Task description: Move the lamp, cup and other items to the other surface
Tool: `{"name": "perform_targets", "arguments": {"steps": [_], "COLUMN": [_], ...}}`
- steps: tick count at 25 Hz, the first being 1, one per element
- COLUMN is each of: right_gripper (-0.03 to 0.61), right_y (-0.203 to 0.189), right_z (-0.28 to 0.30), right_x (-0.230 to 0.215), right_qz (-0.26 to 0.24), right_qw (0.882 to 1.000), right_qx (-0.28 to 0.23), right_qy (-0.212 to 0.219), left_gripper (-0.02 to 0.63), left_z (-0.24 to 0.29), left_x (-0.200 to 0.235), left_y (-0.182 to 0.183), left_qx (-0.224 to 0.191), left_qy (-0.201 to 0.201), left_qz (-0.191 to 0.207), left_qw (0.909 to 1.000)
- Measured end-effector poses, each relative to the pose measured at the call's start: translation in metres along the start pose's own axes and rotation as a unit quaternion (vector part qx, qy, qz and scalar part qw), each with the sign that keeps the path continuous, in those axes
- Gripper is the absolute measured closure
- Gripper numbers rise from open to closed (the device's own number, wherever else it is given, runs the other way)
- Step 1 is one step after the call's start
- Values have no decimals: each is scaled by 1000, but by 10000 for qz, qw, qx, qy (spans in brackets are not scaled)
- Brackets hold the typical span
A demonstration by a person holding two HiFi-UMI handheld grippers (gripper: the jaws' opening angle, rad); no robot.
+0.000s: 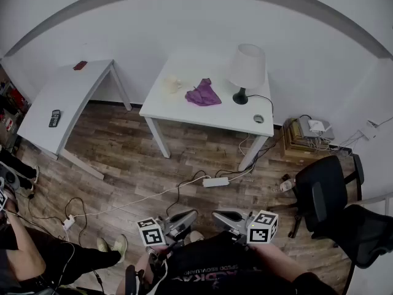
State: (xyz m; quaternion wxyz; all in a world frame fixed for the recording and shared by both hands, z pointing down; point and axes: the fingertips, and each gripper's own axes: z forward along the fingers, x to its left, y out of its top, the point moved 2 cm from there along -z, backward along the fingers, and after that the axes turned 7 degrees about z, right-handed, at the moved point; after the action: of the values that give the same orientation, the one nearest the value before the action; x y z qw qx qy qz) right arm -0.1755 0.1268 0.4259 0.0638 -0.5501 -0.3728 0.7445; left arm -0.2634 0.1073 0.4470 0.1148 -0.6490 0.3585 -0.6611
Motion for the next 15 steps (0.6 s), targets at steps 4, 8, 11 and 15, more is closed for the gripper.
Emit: {"name": "perform_targets", "arguments": {"steps": [4,8,11,15], "right_gripper": [575,575,575,575], "right_y": [-2,-3,-4,-2], "right_z": [0,2,3,2], "right_x": [-5,-3,-3,0], "right_qz": [32,10,-9,15], "right_qw": [10000,10000,10000,10000], "right_qx": [0,8,27,5], "right_qy": [-8,6,16,2], "left_gripper": [617,617,617,617], "left_z": [1,-1,-2,-2], "left_x": [1,2,2,1], "left_y": [2,1,2,2], "left_qx": [-15,-21,-30,-44], "left_qy": [-3,13,8,19], "left_qz": [5,17,16,8], "left_qw": [10000,10000,10000,10000]}}
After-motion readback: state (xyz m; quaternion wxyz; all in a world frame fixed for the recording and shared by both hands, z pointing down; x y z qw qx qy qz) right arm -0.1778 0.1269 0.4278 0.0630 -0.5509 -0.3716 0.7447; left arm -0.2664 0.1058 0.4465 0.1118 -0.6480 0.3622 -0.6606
